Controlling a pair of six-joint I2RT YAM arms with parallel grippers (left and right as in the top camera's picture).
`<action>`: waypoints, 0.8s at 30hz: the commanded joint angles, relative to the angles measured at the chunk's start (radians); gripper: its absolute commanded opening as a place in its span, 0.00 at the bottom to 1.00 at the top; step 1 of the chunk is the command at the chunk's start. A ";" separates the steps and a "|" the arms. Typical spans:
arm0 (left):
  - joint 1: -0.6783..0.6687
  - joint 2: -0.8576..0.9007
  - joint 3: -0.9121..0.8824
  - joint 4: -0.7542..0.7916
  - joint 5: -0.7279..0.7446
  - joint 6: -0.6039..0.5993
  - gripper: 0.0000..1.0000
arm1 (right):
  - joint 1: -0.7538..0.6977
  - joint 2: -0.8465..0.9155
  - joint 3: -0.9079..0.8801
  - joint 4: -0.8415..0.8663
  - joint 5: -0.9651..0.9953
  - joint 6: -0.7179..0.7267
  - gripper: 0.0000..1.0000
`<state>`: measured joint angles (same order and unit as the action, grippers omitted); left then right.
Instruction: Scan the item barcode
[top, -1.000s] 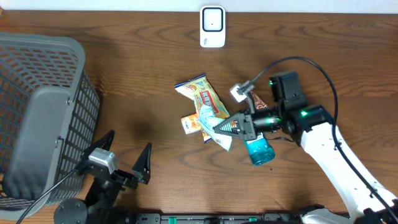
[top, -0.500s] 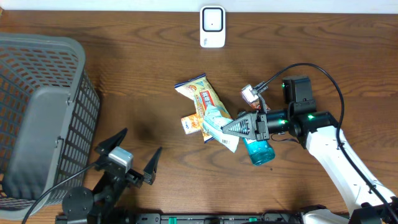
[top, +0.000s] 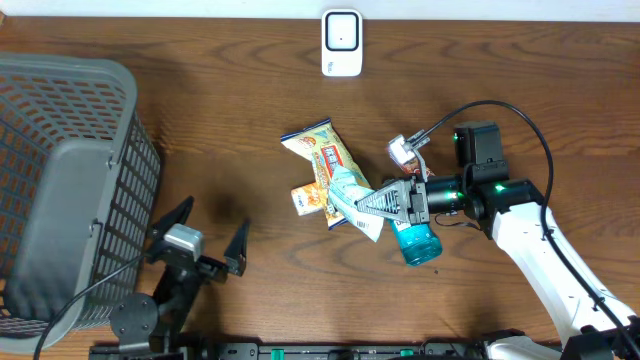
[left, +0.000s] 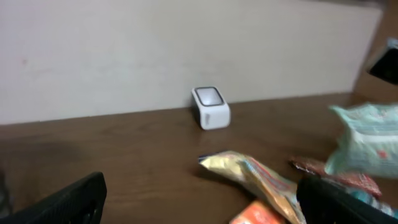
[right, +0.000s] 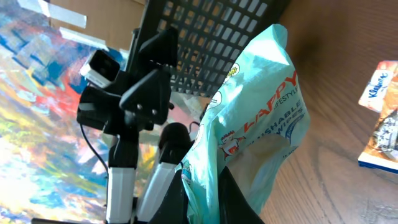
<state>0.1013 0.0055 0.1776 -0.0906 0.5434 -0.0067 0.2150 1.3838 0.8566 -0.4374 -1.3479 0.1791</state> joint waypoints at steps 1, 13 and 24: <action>0.004 0.000 -0.070 0.069 -0.062 -0.146 0.98 | -0.004 -0.007 -0.002 -0.001 -0.004 0.008 0.01; -0.096 -0.001 -0.157 0.123 -0.174 -0.181 0.98 | -0.004 -0.007 -0.002 0.000 0.069 0.172 0.01; -0.122 -0.001 -0.157 0.067 -0.231 -0.179 0.98 | -0.004 -0.007 -0.002 0.000 0.138 0.264 0.01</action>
<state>-0.0170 0.0063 0.0204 0.0021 0.3309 -0.1833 0.2153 1.3838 0.8570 -0.4370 -1.1919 0.4091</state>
